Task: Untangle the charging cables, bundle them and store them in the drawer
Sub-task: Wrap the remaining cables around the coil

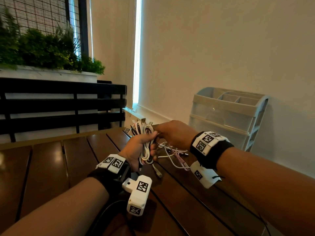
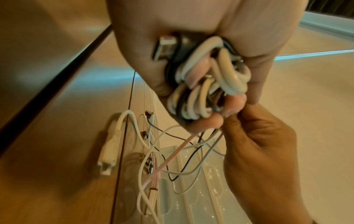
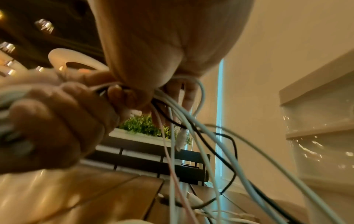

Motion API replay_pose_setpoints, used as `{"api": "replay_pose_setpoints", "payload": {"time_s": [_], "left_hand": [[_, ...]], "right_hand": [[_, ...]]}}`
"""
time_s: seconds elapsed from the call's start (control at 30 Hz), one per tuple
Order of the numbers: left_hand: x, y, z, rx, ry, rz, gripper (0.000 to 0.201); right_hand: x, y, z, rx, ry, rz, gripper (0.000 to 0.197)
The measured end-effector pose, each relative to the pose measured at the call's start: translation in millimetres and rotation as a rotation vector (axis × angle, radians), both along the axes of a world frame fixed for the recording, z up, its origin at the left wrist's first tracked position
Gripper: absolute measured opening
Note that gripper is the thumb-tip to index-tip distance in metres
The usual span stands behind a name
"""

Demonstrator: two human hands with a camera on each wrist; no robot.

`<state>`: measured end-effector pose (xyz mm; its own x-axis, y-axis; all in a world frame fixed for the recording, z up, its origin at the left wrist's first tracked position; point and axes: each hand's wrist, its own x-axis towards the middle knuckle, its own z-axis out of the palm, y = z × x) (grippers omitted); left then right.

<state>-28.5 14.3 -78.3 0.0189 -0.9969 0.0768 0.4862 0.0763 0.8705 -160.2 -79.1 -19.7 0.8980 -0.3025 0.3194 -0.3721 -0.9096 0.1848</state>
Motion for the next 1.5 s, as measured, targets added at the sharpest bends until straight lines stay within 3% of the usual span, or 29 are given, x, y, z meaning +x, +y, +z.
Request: {"api": "replay_pose_setpoints", "payload": {"time_s": [0.13, 0.3, 0.4, 0.5, 0.7, 0.8, 0.9, 1.17, 1.23, 1.4, 1.5], "left_hand": [[1, 0, -1, -0.009, -0.029, -0.015, 0.019], [2, -1, -1, -0.05, -0.117, 0.024, 0.016], [-1, -2, -1, -0.002, -0.193, 0.082, 0.015], [-3, -3, 0, 0.022, -0.141, 0.117, 0.017], [3, -5, -1, 0.025, -0.119, 0.132, 0.026], [3, -4, -1, 0.019, -0.101, 0.129, 0.019], [7, -6, -2, 0.02, -0.068, 0.147, 0.02], [4, -7, -2, 0.043, -0.069, 0.173, 0.024], [7, -6, -2, 0.049, -0.061, 0.182, 0.024], [8, -6, 0, 0.045, -0.054, 0.177, 0.021], [8, -6, -1, 0.043, -0.059, 0.176, 0.021]], "right_hand": [[-11, -4, 10, 0.353, 0.079, -0.022, 0.012], [-22, -8, 18, 0.557, 0.059, -0.028, 0.025], [-17, -5, 15, 0.44, 0.083, -0.056, 0.028], [-14, 0, 13, 0.37, 0.026, -0.051, 0.026], [-13, 3, 28, 0.626, -0.132, -0.045, 0.037], [-7, 6, 37, 0.438, -0.153, -0.016, 0.023], [-7, 7, 34, 0.271, -0.105, -0.07, 0.022], [-22, -8, 32, 0.21, -0.137, -0.141, 0.013], [-27, -11, 36, 0.297, -0.125, -0.157, 0.016], [-43, -15, 38, 0.747, -0.302, -0.045, 0.011], [-46, -21, 39, 0.613, -0.22, -0.098, 0.021]]}}
